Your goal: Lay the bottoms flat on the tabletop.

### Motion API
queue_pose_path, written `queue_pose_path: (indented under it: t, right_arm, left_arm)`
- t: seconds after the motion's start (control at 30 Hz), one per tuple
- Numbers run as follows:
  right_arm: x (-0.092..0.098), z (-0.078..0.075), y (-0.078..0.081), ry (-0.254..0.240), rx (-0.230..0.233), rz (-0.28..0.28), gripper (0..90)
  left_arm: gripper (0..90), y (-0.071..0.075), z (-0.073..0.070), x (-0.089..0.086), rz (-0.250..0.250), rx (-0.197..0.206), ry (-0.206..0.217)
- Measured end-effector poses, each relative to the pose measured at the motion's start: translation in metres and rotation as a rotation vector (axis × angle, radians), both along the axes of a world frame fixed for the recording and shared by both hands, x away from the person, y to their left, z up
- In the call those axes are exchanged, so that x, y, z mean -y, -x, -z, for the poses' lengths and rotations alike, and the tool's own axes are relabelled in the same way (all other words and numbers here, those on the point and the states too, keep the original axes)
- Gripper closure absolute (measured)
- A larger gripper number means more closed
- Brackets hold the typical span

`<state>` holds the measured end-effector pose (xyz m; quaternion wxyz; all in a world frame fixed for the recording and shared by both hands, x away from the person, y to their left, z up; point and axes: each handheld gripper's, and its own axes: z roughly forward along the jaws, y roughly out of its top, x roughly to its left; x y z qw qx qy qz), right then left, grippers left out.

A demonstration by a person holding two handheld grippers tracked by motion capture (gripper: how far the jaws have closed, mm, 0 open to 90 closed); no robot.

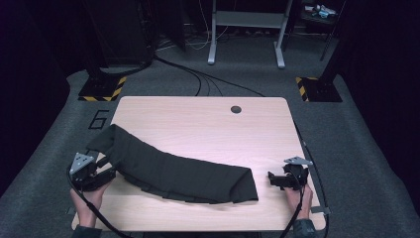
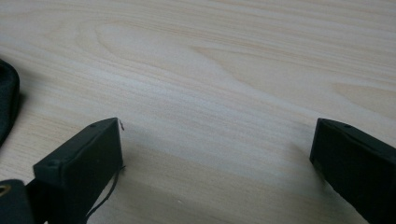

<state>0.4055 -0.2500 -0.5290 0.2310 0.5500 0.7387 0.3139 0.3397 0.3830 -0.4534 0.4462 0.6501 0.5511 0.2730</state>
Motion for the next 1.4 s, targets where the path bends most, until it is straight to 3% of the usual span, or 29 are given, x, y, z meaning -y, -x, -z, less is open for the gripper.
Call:
queue_pose_path:
  t: [0.17, 0.2, 0.3, 0.37, 0.47, 0.5, 0.63, 0.67, 0.7, 0.77, 0.87, 1.03, 1.23, 1.4]
  right_arm:
    - [-0.001, -0.002, 0.002, -0.021, -0.016, 0.003, 1.9]
    - [-0.001, -0.002, 0.002, -0.021, -0.016, 0.003, 1.9]
    - [-0.008, -0.007, 0.007, -0.096, -0.025, 0.003, 1.4]
    - [-0.019, -0.013, 0.009, -0.093, -0.022, -0.012, 1.3]
    - [-0.035, -0.022, 0.013, -0.080, -0.010, -0.049, 1.2]
    - [-0.050, -0.032, 0.016, -0.071, 0.006, -0.091, 1.2]
    - [-0.078, -0.046, 0.021, -0.088, 0.015, -0.167, 0.7]
    - [-0.078, -0.046, 0.021, -0.088, 0.015, -0.167, 0.7]
    - [-0.095, -0.049, 0.023, -0.087, 0.012, -0.212, 0.6]
    - [-0.109, -0.050, 0.025, -0.084, 0.008, -0.241, 0.5]
    - [-0.128, -0.049, 0.027, -0.096, -0.001, -0.292, 0.6]
    - [-0.151, -0.041, 0.025, -0.045, -0.050, -0.339, 1.4]
    - [-0.151, -0.023, 0.017, 0.012, -0.109, -0.339, 1.6]
    - [-0.149, -0.014, 0.012, 0.007, -0.134, -0.333, 1.5]
  left_arm:
    - [29.5, 0.016, 0.008, -0.018, -0.047, -0.021, -0.011]
    - [28.1, 0.016, 0.008, -0.018, -0.047, -0.021, -0.011]
    - [24.9, 0.014, 0.003, -0.024, -0.046, -0.028, -0.025]
    - [23.4, 0.011, 0.002, -0.024, -0.040, -0.035, -0.035]
    - [21.8, -0.003, 0.000, -0.019, -0.015, -0.046, -0.063]
    - [20.5, -0.011, 0.001, -0.015, -0.005, -0.047, -0.074]
    - [17.6, -0.027, 0.005, -0.007, 0.021, -0.082, -0.104]
    - [17.6, -0.033, 0.008, -0.005, 0.025, -0.100, -0.121]
    - [16.7, -0.040, 0.013, -0.004, 0.033, -0.120, -0.123]
    - [16.0, -0.046, 0.019, -0.003, 0.038, -0.143, -0.127]
    - [15.8, -0.052, 0.028, -0.001, 0.044, -0.179, -0.145]
    - [16.1, -0.056, 0.042, 0.001, 0.066, -0.247, -0.165]
    - [16.2, -0.055, 0.054, 0.004, 0.082, -0.277, -0.166]
    - [16.2, -0.053, 0.058, 0.007, 0.083, -0.277, -0.167]
